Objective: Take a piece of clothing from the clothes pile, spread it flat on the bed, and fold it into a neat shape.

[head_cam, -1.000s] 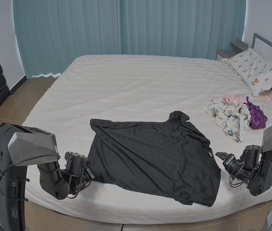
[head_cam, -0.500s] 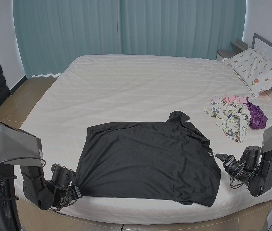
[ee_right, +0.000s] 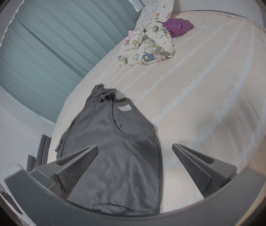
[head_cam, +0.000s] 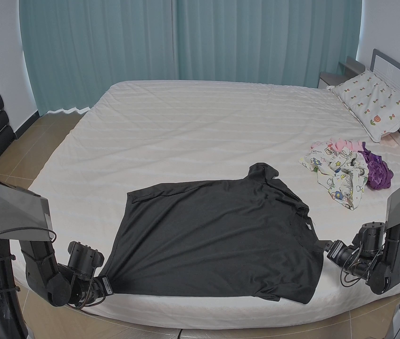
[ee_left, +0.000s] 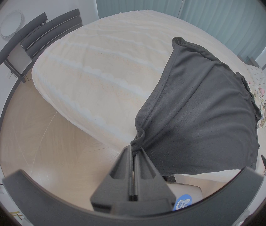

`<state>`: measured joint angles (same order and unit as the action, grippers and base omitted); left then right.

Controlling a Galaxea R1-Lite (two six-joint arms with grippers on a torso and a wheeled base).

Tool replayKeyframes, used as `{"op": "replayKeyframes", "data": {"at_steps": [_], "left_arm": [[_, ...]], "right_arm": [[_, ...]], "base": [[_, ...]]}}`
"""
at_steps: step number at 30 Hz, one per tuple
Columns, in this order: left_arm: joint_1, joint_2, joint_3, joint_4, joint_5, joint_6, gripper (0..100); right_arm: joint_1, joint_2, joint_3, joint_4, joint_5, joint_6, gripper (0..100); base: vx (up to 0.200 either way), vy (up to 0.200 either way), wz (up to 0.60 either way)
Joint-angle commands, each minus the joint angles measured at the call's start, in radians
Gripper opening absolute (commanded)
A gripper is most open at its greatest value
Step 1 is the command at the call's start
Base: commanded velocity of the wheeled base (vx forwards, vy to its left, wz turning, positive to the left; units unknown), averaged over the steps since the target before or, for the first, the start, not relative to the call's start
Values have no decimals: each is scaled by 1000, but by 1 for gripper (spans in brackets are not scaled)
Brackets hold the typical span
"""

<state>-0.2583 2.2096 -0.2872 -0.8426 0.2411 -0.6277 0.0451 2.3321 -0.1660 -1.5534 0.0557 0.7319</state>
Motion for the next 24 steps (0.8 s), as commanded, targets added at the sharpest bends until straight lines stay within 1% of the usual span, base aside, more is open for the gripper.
{"op": "replayKeyframes", "data": {"at_steps": [1,2,3,7,8,9,10,17,18,21,24], "left_arm": [[-1,-2,-6,-4,-3,-3,0],[-2,-4,-6,-6,-3,-3,0],[-2,-4,-6,-7,-5,-3,0],[-1,-4,-7,-7,-6,-3,0],[-1,-4,-7,-7,-8,-4,0],[-1,-4,-7,-7,-8,-4,0],[-1,-7,-7,-9,-8,-4,0],[1,-7,-12,-9,-11,-7,0],[1,-7,-13,-10,-11,-7,0],[2,-7,-13,-21,-11,-7,0],[14,-2,-10,-73,-11,-9,0]], "right_arm": [[-1,47,66,-10,30,-65,100],[6,84,86,-10,59,-98,100],[9,98,86,-11,62,-101,100],[30,127,77,-11,58,-105,100],[53,130,72,-11,62,-105,100],[53,130,72,-11,62,-105,100],[75,131,52,-11,53,-98,100],[81,168,-18,-10,53,-95,100],[79,173,-33,-10,53,-95,0],[78,173,-43,-10,52,-94,0],[71,164,-63,-11,52,-92,0]], "base": [[0,0,0],[0,0,0],[0,0,0],[0,0,0],[0,0,0],[0,0,0],[0,0,0],[0,0,0],[0,0,0],[0,0,0],[0,0,0]]}}
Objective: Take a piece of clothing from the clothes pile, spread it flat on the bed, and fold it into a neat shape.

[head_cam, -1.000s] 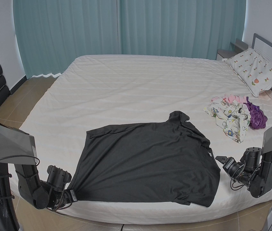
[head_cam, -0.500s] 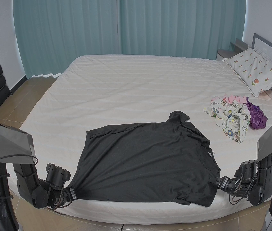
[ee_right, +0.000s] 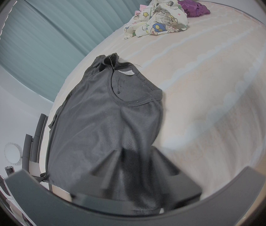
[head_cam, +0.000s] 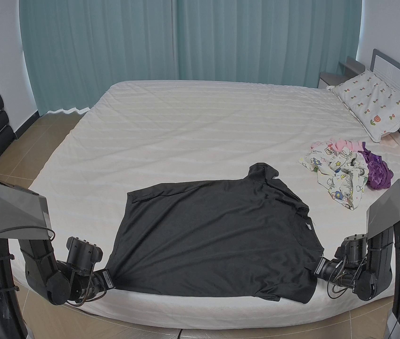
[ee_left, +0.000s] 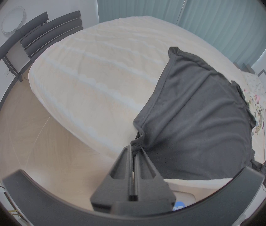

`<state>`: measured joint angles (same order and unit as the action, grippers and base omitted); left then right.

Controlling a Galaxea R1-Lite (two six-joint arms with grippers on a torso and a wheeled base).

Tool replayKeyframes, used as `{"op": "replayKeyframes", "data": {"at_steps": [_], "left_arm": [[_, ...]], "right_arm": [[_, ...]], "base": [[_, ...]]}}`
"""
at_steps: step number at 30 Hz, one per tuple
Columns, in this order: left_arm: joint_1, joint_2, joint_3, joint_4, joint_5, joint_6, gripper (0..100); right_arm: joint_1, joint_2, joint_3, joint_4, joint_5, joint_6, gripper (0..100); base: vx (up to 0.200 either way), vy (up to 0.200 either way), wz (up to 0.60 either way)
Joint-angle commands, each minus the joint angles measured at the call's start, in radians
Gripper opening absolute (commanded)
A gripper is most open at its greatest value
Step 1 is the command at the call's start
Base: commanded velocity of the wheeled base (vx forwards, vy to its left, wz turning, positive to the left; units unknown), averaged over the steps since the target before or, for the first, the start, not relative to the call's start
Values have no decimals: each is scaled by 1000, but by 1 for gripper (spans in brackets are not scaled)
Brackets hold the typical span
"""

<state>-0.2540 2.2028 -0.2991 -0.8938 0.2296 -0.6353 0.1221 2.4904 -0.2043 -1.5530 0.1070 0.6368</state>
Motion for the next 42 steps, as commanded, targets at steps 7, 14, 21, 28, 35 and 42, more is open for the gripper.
{"op": "replayKeyframes", "data": {"at_steps": [7,14,21,28,35,42], "left_arm": [[29,12,-2,-88,1,-9,0],[33,109,-9,-247,7,-55,0],[48,132,-20,-289,4,-67,0],[48,147,-48,-290,2,-107,0],[50,149,-49,-289,-1,-110,0],[50,147,-48,-289,-12,-110,0]], "right_arm": [[-52,-45,-116,-10,11,3,0],[-53,-21,-259,-10,19,-5,0],[-47,24,-400,34,40,-22,0],[-50,71,-492,60,43,-37,100],[-78,41,-466,56,48,-37,100],[-87,-61,-250,-15,166,-45,100]], "base": [[0,0,0],[0,0,0],[0,0,0],[0,0,0],[0,0,0],[0,0,0]]}}
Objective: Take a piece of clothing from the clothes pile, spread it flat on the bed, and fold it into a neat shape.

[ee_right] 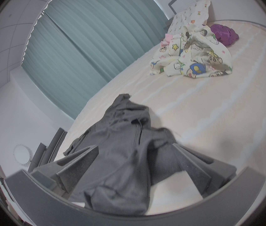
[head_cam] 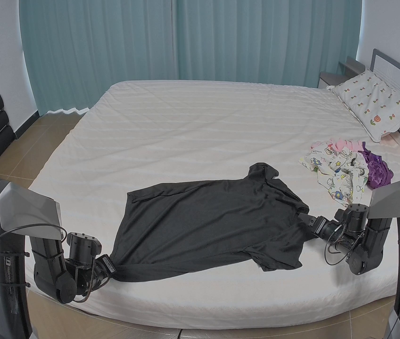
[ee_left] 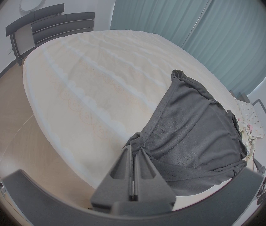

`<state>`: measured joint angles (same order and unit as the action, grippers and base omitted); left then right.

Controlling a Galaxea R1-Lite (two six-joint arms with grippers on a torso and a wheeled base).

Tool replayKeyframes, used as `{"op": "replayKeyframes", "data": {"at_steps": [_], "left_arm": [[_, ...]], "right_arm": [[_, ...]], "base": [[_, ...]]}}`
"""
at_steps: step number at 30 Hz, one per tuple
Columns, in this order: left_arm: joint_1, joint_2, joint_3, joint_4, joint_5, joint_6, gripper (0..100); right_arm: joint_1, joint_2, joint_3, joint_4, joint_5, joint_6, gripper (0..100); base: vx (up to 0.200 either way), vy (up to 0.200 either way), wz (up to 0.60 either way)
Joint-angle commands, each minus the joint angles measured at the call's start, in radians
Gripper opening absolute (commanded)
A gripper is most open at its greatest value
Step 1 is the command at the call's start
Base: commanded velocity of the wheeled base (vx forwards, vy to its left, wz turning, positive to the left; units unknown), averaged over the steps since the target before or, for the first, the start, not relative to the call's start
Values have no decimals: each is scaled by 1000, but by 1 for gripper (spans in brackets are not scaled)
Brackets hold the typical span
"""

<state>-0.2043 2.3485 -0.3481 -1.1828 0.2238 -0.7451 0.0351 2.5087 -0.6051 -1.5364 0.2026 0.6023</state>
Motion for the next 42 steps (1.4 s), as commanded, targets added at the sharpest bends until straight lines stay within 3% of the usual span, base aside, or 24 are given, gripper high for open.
{"op": "replayKeyframes", "data": {"at_steps": [1,6,20,21,42], "left_arm": [[0,2,1,0,-6,0,0],[0,-2,4,-1,-8,0,0],[2,-5,8,-1,-8,0,0],[2,-5,8,-1,-8,0,0],[0,-2,8,-1,-8,0,0]], "right_arm": [[5,-91,183,-30,89,-19,100],[45,-79,223,-30,103,-39,100],[86,58,84,-8,94,-78,100],[85,61,61,5,94,-78,0],[22,62,-124,71,67,-79,0]], "base": [[0,0,0],[0,0,0],[0,0,0],[0,0,0],[0,0,0]]}}
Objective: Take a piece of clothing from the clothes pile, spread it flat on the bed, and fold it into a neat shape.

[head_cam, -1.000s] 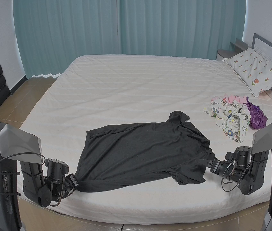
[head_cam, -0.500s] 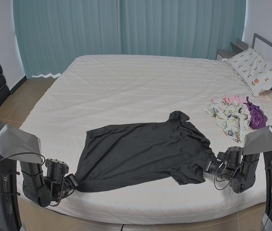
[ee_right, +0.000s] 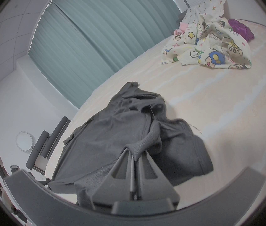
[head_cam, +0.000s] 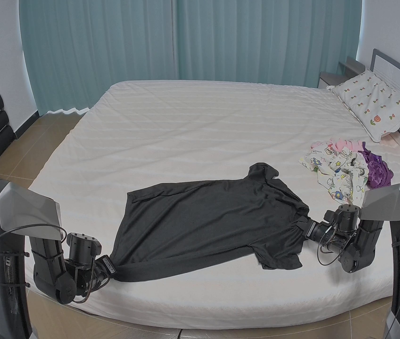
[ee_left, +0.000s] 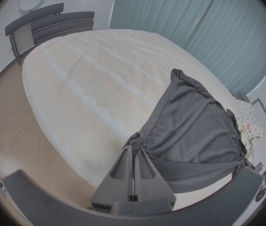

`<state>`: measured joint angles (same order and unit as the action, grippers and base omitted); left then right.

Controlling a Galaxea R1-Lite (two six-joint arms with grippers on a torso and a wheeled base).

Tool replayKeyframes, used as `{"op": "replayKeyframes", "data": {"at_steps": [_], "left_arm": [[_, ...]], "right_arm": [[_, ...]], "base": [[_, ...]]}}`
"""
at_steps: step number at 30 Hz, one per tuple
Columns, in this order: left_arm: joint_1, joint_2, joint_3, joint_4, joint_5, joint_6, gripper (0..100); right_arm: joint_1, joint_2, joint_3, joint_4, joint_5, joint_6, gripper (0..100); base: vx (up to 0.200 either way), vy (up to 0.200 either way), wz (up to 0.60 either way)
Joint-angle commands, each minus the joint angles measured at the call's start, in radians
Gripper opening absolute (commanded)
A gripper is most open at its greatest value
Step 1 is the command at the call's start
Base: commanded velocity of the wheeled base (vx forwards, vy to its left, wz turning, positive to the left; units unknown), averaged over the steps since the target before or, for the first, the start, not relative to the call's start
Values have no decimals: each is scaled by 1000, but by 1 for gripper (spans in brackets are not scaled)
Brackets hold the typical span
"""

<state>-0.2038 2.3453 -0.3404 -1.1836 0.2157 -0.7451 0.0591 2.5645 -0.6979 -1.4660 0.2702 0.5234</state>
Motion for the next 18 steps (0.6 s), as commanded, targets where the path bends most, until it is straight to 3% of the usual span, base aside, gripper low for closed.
{"op": "replayKeyframes", "data": {"at_steps": [1,2,3,11,18], "left_arm": [[0,2,0,-1,-1,0,0],[0,2,0,-1,1,0,0],[0,2,-2,-1,-1,0,0],[3,5,-3,-1,-1,0,0],[3,3,-3,-1,-1,0,0]], "right_arm": [[-2,6,-42,4,0,0,0],[-2,8,-52,9,0,0,0],[-2,8,-63,10,-2,0,100],[-4,-1,-63,10,-14,1,100],[-51,-66,101,-39,0,0,100]], "base": [[0,0,0],[0,0,0],[0,0,0],[0,0,0],[0,0,0]]}}
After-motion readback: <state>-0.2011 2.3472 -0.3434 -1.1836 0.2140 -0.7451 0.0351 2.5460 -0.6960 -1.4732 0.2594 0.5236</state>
